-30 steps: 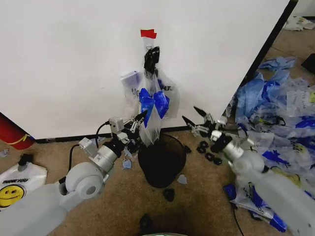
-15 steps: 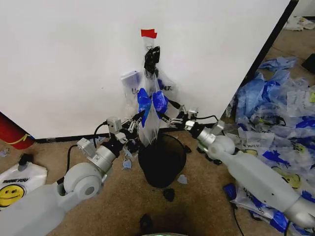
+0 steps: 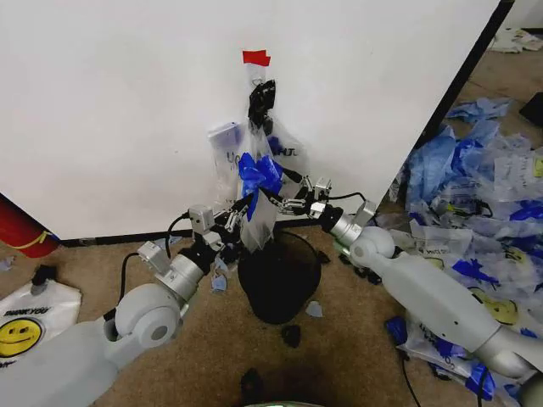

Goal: Pick up the garbage bag from the wall and place it over the trash bin.

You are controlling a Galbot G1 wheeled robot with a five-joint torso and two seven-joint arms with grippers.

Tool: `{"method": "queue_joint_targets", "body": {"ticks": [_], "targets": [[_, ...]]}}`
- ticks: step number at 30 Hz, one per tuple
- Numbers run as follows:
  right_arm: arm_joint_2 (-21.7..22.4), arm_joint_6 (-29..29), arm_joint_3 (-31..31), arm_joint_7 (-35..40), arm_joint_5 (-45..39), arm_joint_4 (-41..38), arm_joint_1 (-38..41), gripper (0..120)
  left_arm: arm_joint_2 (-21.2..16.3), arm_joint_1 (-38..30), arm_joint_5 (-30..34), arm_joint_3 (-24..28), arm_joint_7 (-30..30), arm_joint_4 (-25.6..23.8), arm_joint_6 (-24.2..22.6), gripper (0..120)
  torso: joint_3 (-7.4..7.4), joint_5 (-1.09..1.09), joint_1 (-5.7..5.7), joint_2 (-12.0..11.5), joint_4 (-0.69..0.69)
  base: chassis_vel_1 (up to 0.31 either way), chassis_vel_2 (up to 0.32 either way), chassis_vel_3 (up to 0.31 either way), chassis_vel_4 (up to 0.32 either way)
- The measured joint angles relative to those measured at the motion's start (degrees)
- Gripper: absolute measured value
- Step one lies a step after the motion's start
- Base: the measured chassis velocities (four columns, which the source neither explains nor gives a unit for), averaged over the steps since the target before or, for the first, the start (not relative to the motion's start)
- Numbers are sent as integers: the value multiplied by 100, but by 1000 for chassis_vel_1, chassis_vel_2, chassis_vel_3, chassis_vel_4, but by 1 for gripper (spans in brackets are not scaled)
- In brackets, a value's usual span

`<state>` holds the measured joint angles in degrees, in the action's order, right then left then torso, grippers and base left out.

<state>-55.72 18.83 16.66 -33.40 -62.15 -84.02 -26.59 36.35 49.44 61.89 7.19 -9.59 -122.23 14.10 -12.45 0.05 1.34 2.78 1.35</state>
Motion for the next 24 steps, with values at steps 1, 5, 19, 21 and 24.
{"method": "queue_joint_targets", "body": {"ticks": [1,5,19,21,24], "targets": [[0,0,1,0,4,-3,-12,88,0,0,-1,1,-2,0,0,0,0,1,0,0,0,0,0,0,0],[13,0,2,0,17,-17,-64,74,-12,0,-5,8,-8,-39,-2,0,0,1,0,0,0,0,0,0,0],[61,15,-64,41,47,-105,-214,24,-85,135,-94,9,-39,-170,-7,0,0,0,0,0,0,0,0,0,0],[70,18,-73,49,38,-116,-226,21,-86,166,-111,5,-38,-170,-7,0,0,1,0,0,0,0,0,0,0],[98,19,-89,47,36,-132,-247,21,-86,186,-120,4,-36,-177,-6,0,0,1,0,0,0,0,0,0,0]]}}
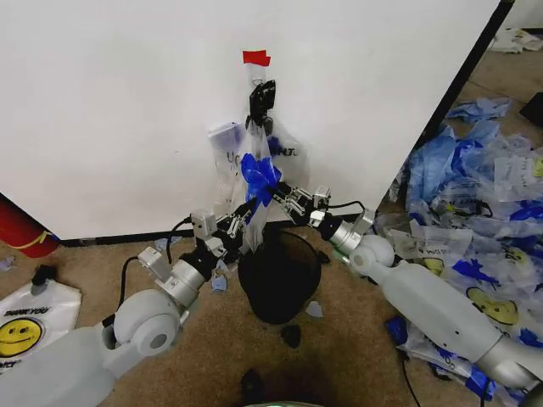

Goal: Pick up the garbage bag from the wall and place it over the trash bin.

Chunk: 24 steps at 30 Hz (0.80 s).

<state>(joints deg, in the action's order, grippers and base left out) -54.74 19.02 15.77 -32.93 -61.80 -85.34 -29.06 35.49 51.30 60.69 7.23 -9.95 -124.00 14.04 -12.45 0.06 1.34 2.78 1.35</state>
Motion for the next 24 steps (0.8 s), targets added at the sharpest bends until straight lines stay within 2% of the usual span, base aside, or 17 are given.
{"method": "queue_joint_targets", "body": {"ticks": [6,11,14,24], "targets": [[32,2,-42,-27,-1,-9,-54,14,-5,21,-14,3,1,-2,1,0,0,-1,0,0,0,0,0,0,0],[45,10,-73,-50,-1,-12,-95,12,-8,53,-23,3,0,-1,2,0,0,0,0,0,0,0,0,0,0],[45,26,-98,-51,-1,-13,-103,5,-25,58,-30,0,0,10,5,0,0,0,0,0,0,0,0,0,0],[67,64,-266,-47,-98,-30,-194,3,-26,78,-49,-14,-16,40,9,0,0,0,0,0,0,0,0,0,0]]}}
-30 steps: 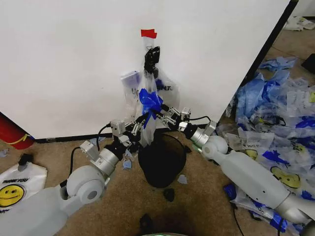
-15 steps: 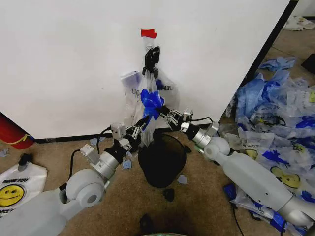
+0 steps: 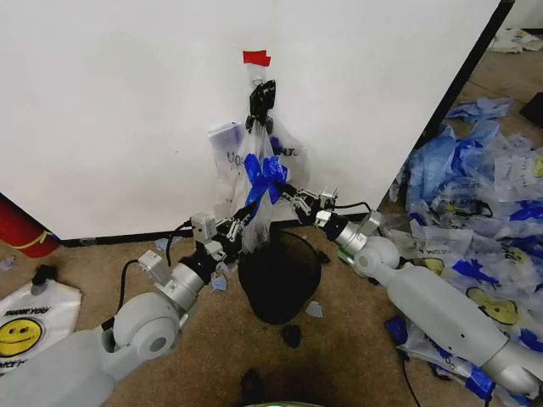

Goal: Pick up the garbage bag from the wall and place it over the trash bin.

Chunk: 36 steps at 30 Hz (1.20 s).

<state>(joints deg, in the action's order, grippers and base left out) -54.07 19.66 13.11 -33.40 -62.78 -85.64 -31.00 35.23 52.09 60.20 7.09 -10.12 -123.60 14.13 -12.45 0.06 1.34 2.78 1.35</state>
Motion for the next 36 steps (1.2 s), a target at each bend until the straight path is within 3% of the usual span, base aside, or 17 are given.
{"method": "queue_joint_targets", "body": {"ticks": [15,24,36], "targets": [[119,-78,-1077,-153,-387,-374,-714,2,-29,111,-2,-146,-125,-24,5,0,0,0,0,0,1,0,0,0,0],[175,-60,-1187,-173,-348,-712,-1360,2,-82,551,-70,-386,-119,-181,-25,0,0,1,0,0,0,0,0,0,0],[174,-4,-1142,-12,-172,-755,-1265,2,-123,665,-113,-484,-115,-285,-26,0,0,0,0,0,0,0,0,0,0]]}}
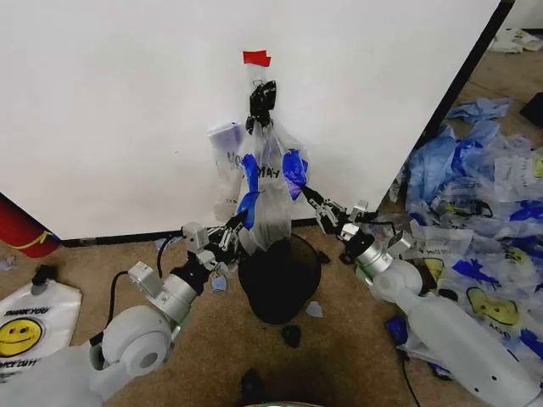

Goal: Pick up the garbage bag from the wall and place it over the trash bin.

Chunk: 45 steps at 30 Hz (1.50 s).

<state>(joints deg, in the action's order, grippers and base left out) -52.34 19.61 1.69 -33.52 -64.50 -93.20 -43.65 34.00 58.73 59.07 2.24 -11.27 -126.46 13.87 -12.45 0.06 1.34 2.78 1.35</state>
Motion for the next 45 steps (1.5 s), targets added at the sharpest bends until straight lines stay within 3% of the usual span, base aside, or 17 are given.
{"method": "queue_joint_targets", "body": {"ticks": [7,11,13,24,28,36,45], "targets": [[30,39,54,121,214,96,103,24,-11,9,7,-13,1,-30,1,0,0,0,0,0,1,0,0,0,0],[-9,42,101,208,243,154,188,43,-6,25,6,-13,1,-46,0,0,0,0,0,0,0,0,0,0,0],[-29,42,113,214,246,180,215,46,-7,36,5,-13,2,-57,1,0,0,-1,0,0,1,0,0,0,0],[-174,38,376,391,236,380,765,90,-27,295,-140,-38,26,-141,1,0,0,0,0,0,0,0,0,0,0],[-199,27,449,392,227,421,847,98,-6,300,-158,-32,25,-166,2,0,0,-1,0,0,1,0,0,0,0],[-276,7,552,360,217,458,921,98,-10,301,-164,-31,20,-186,2,0,0,0,0,0,1,0,0,0,0],[-367,14,573,395,218,515,1000,65,-9,289,-172,-19,16,-191,5,0,0,0,0,0,1,0,0,0,0]]}}
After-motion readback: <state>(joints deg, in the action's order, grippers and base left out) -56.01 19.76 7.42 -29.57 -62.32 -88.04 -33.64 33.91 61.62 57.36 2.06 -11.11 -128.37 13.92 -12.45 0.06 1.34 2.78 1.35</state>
